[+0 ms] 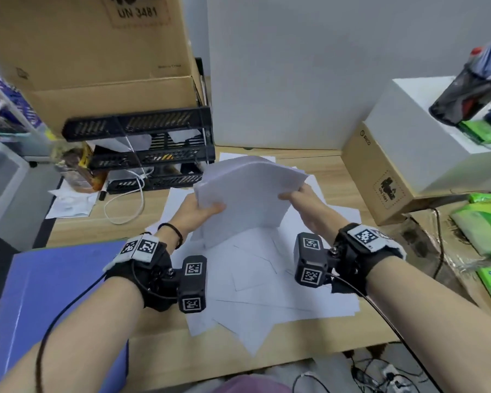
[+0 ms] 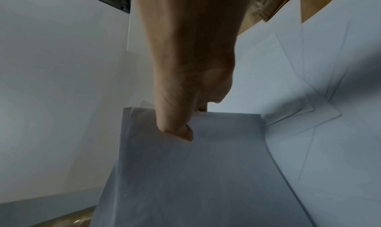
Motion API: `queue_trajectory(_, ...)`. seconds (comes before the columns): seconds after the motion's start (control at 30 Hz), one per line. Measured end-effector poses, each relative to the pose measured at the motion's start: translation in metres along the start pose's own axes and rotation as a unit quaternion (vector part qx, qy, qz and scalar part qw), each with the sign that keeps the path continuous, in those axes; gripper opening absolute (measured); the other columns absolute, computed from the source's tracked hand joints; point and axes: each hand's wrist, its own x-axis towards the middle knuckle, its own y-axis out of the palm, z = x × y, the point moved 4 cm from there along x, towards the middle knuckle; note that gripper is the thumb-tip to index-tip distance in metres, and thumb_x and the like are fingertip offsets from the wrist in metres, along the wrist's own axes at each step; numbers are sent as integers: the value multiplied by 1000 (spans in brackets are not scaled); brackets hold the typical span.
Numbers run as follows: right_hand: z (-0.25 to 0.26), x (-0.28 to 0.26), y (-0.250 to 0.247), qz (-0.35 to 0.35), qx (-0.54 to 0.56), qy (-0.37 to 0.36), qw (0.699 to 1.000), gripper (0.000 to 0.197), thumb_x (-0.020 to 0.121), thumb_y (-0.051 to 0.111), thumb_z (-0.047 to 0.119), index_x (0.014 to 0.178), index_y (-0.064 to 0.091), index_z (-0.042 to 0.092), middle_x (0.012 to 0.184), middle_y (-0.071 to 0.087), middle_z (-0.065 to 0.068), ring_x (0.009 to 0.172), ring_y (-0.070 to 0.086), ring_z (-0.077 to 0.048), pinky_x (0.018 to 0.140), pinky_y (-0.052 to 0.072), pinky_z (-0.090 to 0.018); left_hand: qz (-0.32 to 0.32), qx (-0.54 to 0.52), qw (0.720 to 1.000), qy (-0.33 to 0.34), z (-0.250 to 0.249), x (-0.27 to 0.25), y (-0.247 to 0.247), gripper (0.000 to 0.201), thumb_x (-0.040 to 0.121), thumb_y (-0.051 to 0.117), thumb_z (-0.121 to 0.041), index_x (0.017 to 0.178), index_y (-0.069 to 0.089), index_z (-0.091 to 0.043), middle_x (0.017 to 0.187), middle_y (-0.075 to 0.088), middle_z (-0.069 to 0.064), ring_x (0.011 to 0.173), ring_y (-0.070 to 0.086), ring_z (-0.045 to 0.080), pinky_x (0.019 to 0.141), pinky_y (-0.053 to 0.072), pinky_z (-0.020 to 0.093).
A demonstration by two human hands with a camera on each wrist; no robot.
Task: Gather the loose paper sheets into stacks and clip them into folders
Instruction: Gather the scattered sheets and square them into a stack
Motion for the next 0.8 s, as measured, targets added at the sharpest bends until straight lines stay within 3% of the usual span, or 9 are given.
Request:
queue_trajectory(0.07,19,-5,-2,-33,21,-32,999,30,87,52,-5,109,63,13,102,67,2,92,62,-12,76,48,-23,-21,-12,1000,18,-13,0,-4,31,81,73,-15,111,64,-18,113,68,4,104,65,20,96,50,37)
queue_trajectory(0.13,37,-10,-6,-49,58,-58,995,25,86,55,-2,96,66,19,97,71,4,88,66,-12,77,50,-23,-23,-42,998,35,-27,-2,-11,31,80,75,-17,110,65,-17,110,70,2,100,67,17,91,53,33)
queue_trajectory(0.2,45,-16,-8,-33,77,-68,994,29,86,54,1,99,65,24,101,72,8,93,67,-9,78,50,-21,-10,-70,996,50,-33,-5,-18,39,75,79,-20,111,66,-15,110,71,1,101,68,17,86,54,30)
queue_trajectory(0.3,31,-22,-7,15,19,-37,999,35,87,50,-1,114,63,17,113,68,6,96,60,-2,72,38,-16,15,-58,997,45,-20,-12,-22,50,69,83,-20,115,64,-16,112,71,-1,103,68,14,85,53,28)
queue_trajectory(0.4,4,-23,-3,58,-47,13,997,33,89,47,-3,111,61,17,113,64,2,102,55,-9,68,32,-16,33,-23,999,22,5,-19,-18,47,74,79,-9,117,63,-18,114,70,0,107,66,14,91,52,29)
queue_trajectory(0.5,-10,-22,-1,58,-66,26,996,28,90,47,0,107,60,18,104,62,2,100,53,-15,71,36,-20,-2,12,1000,16,19,-21,-15,40,78,76,-12,117,65,-12,113,70,3,105,66,16,96,51,31)
queue_trajectory(0.6,0,-19,3,35,-34,-9,999,30,89,51,1,109,64,20,106,68,5,98,63,-10,76,46,-22,-33,-6,999,31,4,-19,-15,33,81,74,-15,113,65,-14,110,70,2,101,67,16,81,55,22)
queue_trajectory(0.7,24,-12,1,-16,14,-43,999,36,80,64,19,115,61,17,118,68,-3,106,66,-20,89,53,-36,-49,-32,995,77,-33,-19,-19,24,81,73,-16,102,64,-24,101,69,-6,87,69,5,75,57,21)
queue_trajectory(0.8,40,-9,-3,-1,48,-70,996,28,85,64,15,113,62,19,116,71,0,106,67,-18,90,52,-33,-62,-65,988,125,-64,-21,-26,27,80,75,-17,105,65,-18,101,71,-4,84,70,3,69,56,19)
